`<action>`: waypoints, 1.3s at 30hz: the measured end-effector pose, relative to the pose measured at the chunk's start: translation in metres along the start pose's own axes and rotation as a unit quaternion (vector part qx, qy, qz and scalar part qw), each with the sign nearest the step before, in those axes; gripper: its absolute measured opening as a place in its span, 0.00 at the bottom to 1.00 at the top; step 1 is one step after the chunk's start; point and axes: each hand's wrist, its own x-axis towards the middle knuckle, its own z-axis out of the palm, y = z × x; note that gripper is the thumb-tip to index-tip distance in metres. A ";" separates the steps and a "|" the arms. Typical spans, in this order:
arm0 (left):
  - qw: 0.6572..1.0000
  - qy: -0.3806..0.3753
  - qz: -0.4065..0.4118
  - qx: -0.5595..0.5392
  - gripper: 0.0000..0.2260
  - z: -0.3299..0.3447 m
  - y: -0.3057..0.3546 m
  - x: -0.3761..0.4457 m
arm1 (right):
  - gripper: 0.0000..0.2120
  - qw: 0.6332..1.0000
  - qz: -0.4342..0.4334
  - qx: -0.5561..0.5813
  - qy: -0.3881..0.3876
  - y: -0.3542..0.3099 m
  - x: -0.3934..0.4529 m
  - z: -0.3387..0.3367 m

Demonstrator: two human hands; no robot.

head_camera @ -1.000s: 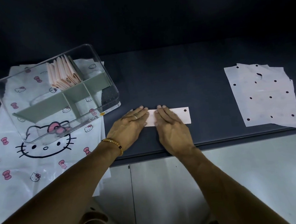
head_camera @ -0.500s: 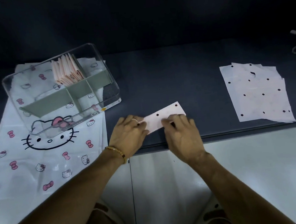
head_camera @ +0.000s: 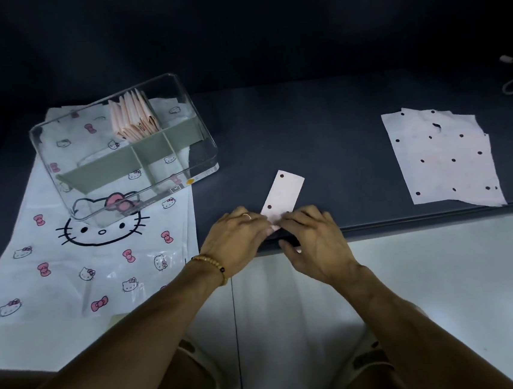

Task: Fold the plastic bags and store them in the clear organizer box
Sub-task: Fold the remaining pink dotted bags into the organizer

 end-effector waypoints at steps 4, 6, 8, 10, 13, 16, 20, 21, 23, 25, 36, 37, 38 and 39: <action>0.971 0.019 -0.143 -0.193 0.08 -0.002 0.003 0.013 | 0.05 0.975 0.153 0.156 0.032 -0.003 0.015 0.004; 0.940 0.027 -0.204 -0.271 0.05 -0.002 0.002 0.019 | 0.04 0.950 0.225 0.215 0.024 0.000 0.023 0.004; 0.937 0.037 -0.227 -0.261 0.08 0.001 0.000 0.027 | 0.05 0.938 0.268 0.220 0.014 0.003 0.033 0.002; 0.937 0.035 -0.253 -0.238 0.10 0.005 0.001 0.036 | 0.07 0.934 0.295 0.200 0.001 0.005 0.042 0.003; 0.935 0.029 -0.292 -0.200 0.10 0.009 0.005 0.050 | 0.08 0.929 0.326 0.172 0.004 0.005 0.051 0.005; 0.929 0.025 -0.323 -0.178 0.09 0.012 0.006 0.058 | 0.09 0.926 0.346 0.154 -0.002 0.006 0.057 0.006; 0.931 0.017 -0.340 -0.133 0.09 0.012 0.006 0.065 | 0.12 0.922 0.357 0.145 -0.020 0.006 0.062 0.004; 0.936 0.016 -0.335 -0.101 0.10 0.013 0.005 0.065 | 0.13 0.919 0.363 0.148 -0.025 0.007 0.063 0.004; 0.952 0.042 -0.300 -0.043 0.11 0.012 0.003 0.063 | 0.14 0.911 0.378 0.158 -0.039 0.010 0.066 0.003; 0.977 0.072 -0.199 -0.021 0.10 0.013 -0.001 0.061 | 0.15 0.907 0.382 0.170 -0.056 0.013 0.068 0.001; 0.999 0.025 -0.008 0.038 0.09 0.018 0.009 0.053 | 0.08 0.965 0.199 0.020 0.170 0.021 0.023 0.006; 0.998 0.042 -0.009 0.035 0.08 0.018 0.010 0.052 | 0.10 0.976 0.160 -0.017 0.145 0.024 0.014 0.012; 0.998 0.058 -0.006 0.038 0.07 0.018 0.010 0.051 | 0.12 0.983 0.136 -0.038 0.116 0.026 0.007 0.018; 0.997 0.067 -0.002 0.042 0.06 0.018 0.010 0.050 | 0.13 0.986 0.131 -0.043 0.092 0.028 0.002 0.021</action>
